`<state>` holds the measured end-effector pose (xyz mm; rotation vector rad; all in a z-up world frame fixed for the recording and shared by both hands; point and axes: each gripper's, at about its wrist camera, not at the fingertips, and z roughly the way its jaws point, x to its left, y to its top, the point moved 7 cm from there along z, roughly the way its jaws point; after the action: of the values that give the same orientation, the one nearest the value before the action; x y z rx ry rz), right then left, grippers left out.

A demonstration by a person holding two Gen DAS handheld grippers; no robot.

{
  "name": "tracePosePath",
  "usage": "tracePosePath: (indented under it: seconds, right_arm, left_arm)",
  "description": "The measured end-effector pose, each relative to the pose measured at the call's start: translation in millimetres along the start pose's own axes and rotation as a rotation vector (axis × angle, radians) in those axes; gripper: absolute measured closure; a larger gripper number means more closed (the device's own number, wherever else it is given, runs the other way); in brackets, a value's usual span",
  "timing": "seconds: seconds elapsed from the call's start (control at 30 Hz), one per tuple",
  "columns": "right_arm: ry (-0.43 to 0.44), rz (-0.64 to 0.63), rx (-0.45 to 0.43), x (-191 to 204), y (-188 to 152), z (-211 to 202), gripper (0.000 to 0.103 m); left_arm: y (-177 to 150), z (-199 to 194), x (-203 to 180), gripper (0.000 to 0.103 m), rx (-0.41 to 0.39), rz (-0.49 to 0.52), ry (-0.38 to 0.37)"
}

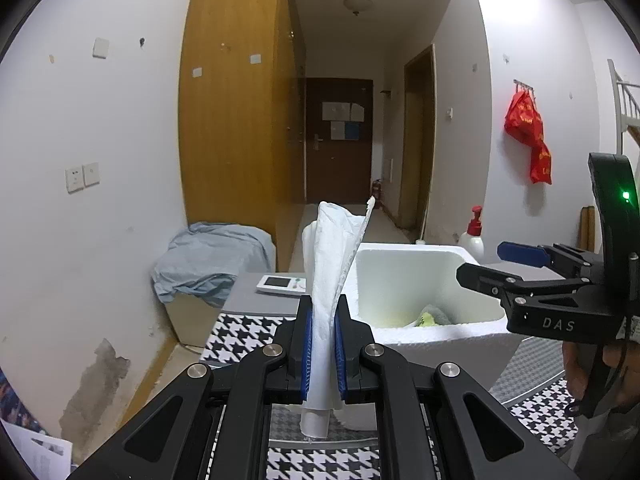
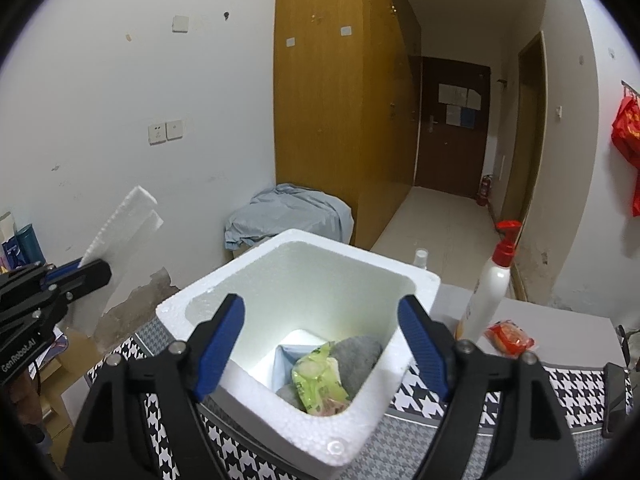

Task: Organize soft objects
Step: 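Lower the snack bag into the foam box and open the right tool, then lower the white tissue into the foam box and open the left tool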

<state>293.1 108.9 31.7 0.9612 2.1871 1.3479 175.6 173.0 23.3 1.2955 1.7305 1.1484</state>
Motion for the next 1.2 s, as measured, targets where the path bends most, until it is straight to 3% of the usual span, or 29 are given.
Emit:
tracePosePath:
  seconds: [0.33,0.83,1.2]
  right_arm:
    - [-0.009,0.009,-0.017,-9.6,-4.2,-14.7,0.019]
    - [-0.056,0.058,-0.053,-42.1,-15.2,-42.2,0.0]
    - [-0.105,0.09,-0.068,-64.2,-29.2,-68.7,0.0]
  left_arm:
    - [5.8,12.9,-9.5,0.092,0.007,0.022,-0.032]
    - [16.5,33.9,-38.8,0.092,0.024,0.061,-0.093]
    - [23.6,46.4,-63.1,0.092,0.036,0.086,-0.133]
